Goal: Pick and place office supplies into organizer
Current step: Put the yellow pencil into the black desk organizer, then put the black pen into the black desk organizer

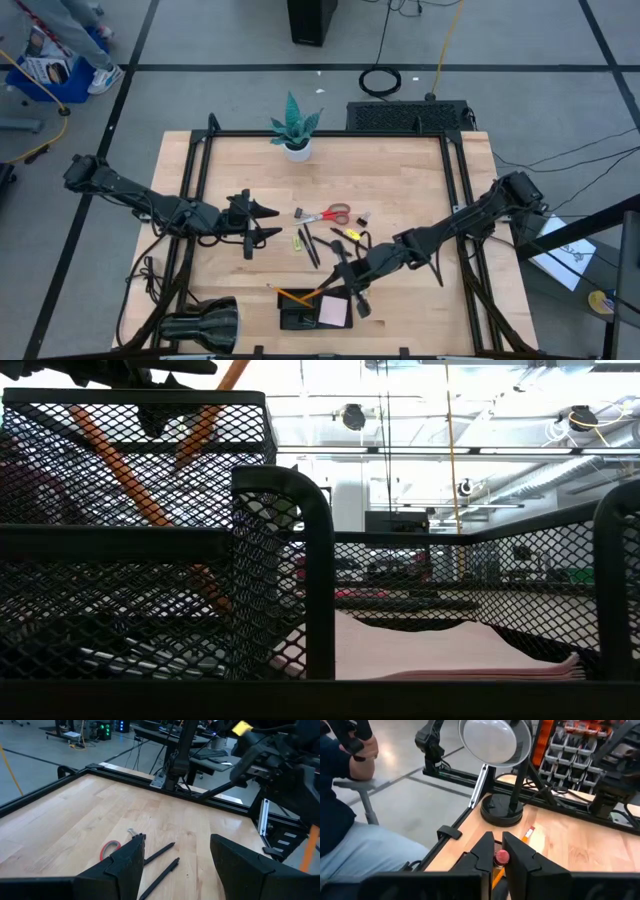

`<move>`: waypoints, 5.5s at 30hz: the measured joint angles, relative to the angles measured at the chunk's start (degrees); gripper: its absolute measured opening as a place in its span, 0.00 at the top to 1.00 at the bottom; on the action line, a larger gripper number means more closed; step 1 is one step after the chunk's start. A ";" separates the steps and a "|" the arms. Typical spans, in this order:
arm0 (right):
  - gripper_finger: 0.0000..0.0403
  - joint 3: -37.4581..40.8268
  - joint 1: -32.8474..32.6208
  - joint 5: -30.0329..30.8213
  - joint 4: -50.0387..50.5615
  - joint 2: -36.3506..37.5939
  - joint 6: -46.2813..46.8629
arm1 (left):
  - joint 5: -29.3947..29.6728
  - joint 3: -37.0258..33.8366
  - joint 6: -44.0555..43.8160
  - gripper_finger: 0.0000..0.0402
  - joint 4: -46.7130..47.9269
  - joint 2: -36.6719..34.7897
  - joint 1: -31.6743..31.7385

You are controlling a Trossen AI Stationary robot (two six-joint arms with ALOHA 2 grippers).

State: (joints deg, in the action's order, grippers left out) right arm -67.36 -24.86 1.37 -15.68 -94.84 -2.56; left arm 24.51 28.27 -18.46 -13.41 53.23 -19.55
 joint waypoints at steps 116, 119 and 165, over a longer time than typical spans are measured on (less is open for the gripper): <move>0.68 43.61 -6.63 47.96 -33.79 -9.14 32.95 | -0.61 -0.02 -2.84 0.42 3.41 0.02 -0.07; 0.68 43.59 -5.64 46.16 -33.97 -10.14 34.29 | -0.61 -0.02 -2.84 0.42 3.39 0.02 -0.07; 0.92 43.37 -2.03 38.56 -57.12 -19.07 24.72 | -0.44 -0.02 -3.26 0.42 4.15 0.02 -0.07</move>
State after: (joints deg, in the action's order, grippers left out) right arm -23.99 -26.90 39.93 -72.80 -113.91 22.16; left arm 24.08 28.25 -21.72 -9.26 53.25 -19.62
